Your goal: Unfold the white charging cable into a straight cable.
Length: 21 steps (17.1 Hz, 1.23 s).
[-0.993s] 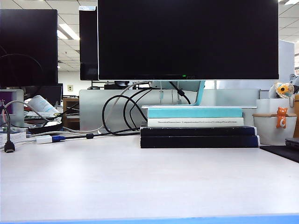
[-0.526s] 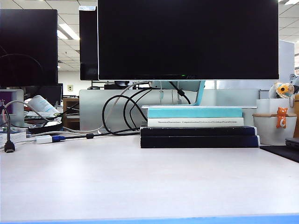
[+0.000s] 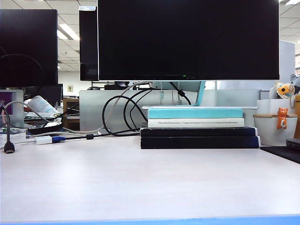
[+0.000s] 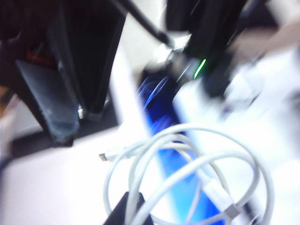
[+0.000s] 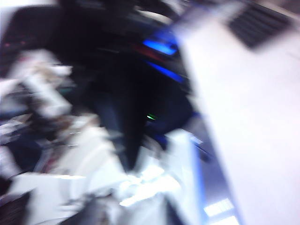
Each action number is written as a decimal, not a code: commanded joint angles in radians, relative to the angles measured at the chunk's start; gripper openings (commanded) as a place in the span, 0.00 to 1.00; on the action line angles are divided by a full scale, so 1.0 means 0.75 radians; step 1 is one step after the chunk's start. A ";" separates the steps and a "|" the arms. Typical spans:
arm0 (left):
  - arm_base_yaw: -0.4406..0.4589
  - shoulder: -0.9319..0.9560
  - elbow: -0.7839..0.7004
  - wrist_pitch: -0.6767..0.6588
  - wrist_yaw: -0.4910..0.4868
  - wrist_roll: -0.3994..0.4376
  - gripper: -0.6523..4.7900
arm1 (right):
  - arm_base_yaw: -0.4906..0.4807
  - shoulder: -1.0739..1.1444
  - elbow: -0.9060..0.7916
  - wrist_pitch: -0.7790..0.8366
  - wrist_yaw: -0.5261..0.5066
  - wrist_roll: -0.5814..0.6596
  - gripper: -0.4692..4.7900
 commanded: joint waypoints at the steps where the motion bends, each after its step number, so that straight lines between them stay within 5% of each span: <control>1: -0.106 -0.071 0.005 0.015 -0.360 0.144 0.11 | 0.001 -0.003 0.005 0.049 0.219 0.167 0.44; 5: -0.230 -0.095 0.004 0.058 -0.648 0.238 0.11 | 0.001 -0.009 0.005 0.395 0.162 0.573 0.47; 7: -0.271 -0.095 0.004 0.076 -0.694 0.258 0.11 | 0.000 -0.009 0.005 0.462 0.193 0.657 0.48; 8: -0.312 -0.095 -0.014 0.154 -0.869 0.258 0.11 | 0.001 -0.009 0.005 0.454 0.178 0.679 0.48; 10: -0.334 -0.095 -0.044 0.188 -0.976 0.289 0.11 | 0.000 -0.009 0.005 0.441 0.186 0.683 0.48; 12: -0.336 -0.132 -0.044 0.226 -1.011 0.282 0.11 | 0.000 -0.008 0.004 0.411 0.322 0.681 0.48; 21: -0.334 -0.168 -0.094 0.356 -0.946 0.256 0.11 | 0.001 -0.004 0.003 0.421 0.212 0.712 0.47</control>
